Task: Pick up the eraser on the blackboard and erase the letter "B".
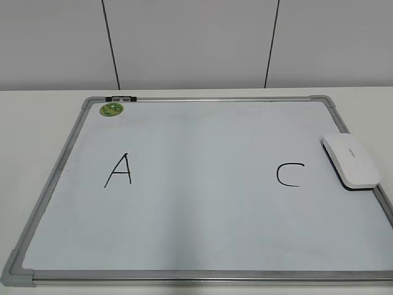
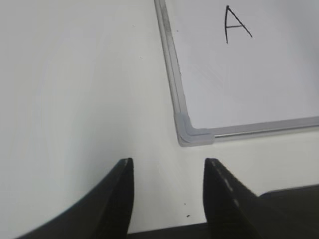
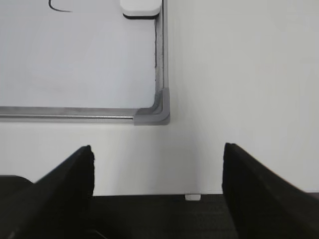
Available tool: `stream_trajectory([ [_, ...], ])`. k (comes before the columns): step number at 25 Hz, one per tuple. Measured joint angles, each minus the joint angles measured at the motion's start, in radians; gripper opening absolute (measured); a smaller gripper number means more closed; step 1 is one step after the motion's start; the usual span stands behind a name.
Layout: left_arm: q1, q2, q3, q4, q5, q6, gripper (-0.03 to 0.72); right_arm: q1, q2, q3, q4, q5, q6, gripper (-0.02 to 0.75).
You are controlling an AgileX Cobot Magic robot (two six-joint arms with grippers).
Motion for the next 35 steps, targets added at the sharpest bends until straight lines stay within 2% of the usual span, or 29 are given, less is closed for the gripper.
stream_trajectory([
  [4, 0.037, -0.089, 0.000, 0.000, 0.000, 0.000, 0.346, -0.004, -0.100, 0.000, -0.002, 0.000, 0.000, 0.592],
  [12, 0.040, -0.166, 0.000, 0.000, 0.004, 0.000, 0.327, -0.004, -0.253, 0.000, -0.002, 0.004, 0.000, 0.592],
  [35, 0.040, -0.166, 0.000, 0.000, 0.004, -0.001, 0.301, -0.004, -0.259, 0.000, -0.002, 0.005, 0.001, 0.592],
])
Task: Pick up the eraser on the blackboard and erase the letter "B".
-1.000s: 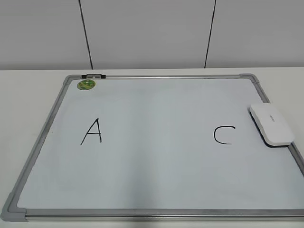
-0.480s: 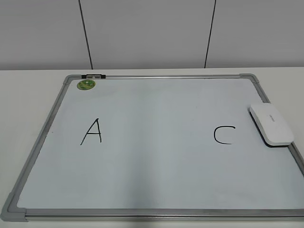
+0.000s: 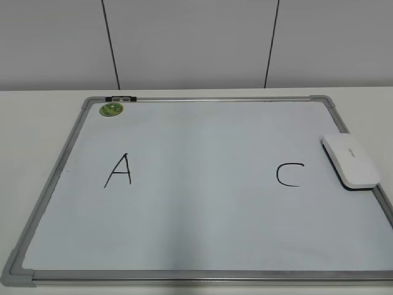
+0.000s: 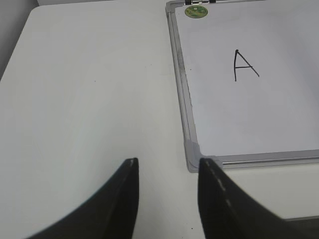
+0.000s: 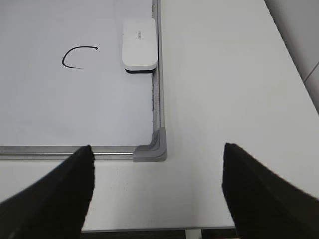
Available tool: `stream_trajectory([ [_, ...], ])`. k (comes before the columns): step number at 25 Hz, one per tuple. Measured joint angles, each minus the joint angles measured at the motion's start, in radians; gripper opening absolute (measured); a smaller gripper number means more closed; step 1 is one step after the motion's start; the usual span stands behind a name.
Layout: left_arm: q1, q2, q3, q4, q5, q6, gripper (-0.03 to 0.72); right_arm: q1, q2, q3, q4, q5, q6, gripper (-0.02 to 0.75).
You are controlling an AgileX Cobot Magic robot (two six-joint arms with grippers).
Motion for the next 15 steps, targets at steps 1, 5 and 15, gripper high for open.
stream_trajectory([
  [1, 0.000, 0.000, 0.000, 0.000, 0.000, 0.000, 0.300, 0.000, 0.000, 0.000, 0.000, 0.000, 0.000, 0.592],
  [5, 0.000, 0.000, 0.000, 0.000, 0.000, 0.000, 0.300, 0.000, 0.000, 0.000, 0.000, 0.000, 0.000, 0.592],
  [15, 0.000, 0.000, 0.000, 0.000, 0.000, 0.000, 0.300, 0.000, 0.000, 0.000, 0.000, 0.000, 0.002, 0.592],
])
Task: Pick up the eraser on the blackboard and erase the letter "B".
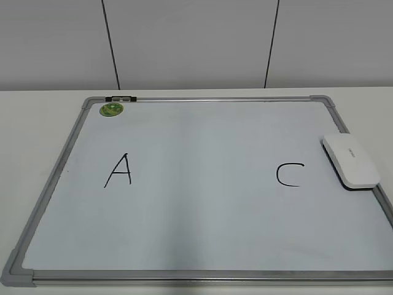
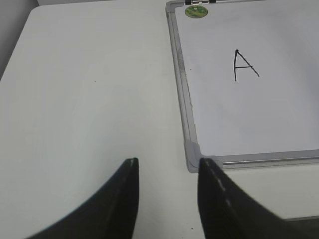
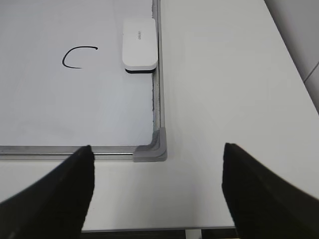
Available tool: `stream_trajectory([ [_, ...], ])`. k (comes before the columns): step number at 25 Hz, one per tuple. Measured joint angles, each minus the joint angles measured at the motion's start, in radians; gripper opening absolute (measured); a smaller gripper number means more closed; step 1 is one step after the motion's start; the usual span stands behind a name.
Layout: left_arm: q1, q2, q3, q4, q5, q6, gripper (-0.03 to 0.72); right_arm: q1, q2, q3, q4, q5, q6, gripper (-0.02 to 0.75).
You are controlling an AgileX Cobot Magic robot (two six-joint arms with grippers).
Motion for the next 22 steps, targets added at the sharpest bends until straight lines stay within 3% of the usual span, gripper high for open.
stream_trajectory([
  [22, 0.000, 0.000, 0.000, 0.000, 0.000, -0.002, 0.290, 0.000, 0.000, 0.000, 0.000, 0.000, 0.000, 0.591],
])
